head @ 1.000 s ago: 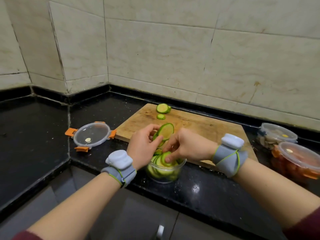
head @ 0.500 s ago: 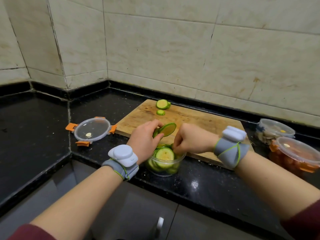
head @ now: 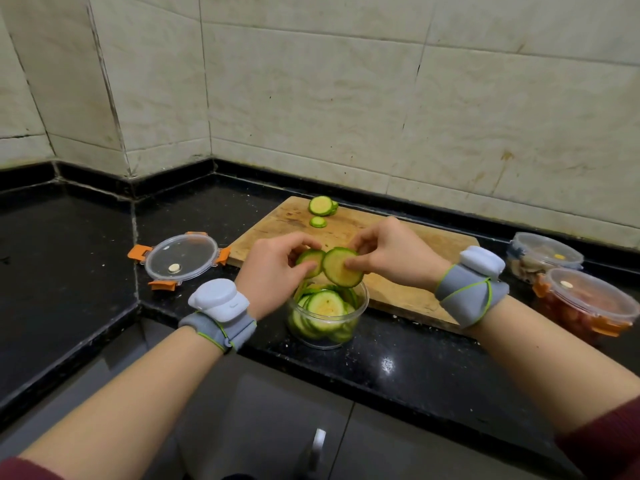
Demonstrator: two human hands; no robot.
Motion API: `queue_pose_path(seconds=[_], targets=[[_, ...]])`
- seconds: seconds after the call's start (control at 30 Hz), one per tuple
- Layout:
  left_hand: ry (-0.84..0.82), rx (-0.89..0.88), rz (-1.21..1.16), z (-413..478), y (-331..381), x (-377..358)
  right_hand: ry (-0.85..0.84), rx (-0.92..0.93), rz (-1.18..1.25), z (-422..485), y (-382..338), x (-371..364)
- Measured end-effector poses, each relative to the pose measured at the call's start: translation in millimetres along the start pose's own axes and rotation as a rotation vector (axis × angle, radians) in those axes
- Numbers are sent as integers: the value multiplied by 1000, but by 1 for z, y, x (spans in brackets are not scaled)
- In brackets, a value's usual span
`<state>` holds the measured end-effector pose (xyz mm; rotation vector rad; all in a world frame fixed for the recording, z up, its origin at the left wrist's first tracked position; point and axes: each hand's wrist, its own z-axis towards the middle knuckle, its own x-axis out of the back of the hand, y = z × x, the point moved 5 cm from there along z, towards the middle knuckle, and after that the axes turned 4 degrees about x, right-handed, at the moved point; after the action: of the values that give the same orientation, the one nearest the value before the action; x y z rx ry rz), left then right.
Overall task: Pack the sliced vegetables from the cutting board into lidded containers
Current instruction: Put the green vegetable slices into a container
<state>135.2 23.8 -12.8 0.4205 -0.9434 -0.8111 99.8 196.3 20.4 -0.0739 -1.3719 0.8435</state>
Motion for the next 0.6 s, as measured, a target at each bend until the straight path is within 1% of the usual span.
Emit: queue_pose_path(seconds=[0.07,0.17,0.3,0.33,0.53,0.6], targets=[[34,16,22,0,1,8,45,-28,-13,1,0,5],[-35,20,129,-3,5,6,18,-50,-74,0,-5,1],[-157,15,292,-9,6,-5,15,21,-380,-3,-15,-12],[-177,19,316,-10,7,-7,16,38,-417,-3,-17,-15],[-260,54,397,-13,5,-11,15,53,-469,-3,-21,-13],[-281,101,385,-12,0,-8,-10,56,-454,-4,-21,-16]])
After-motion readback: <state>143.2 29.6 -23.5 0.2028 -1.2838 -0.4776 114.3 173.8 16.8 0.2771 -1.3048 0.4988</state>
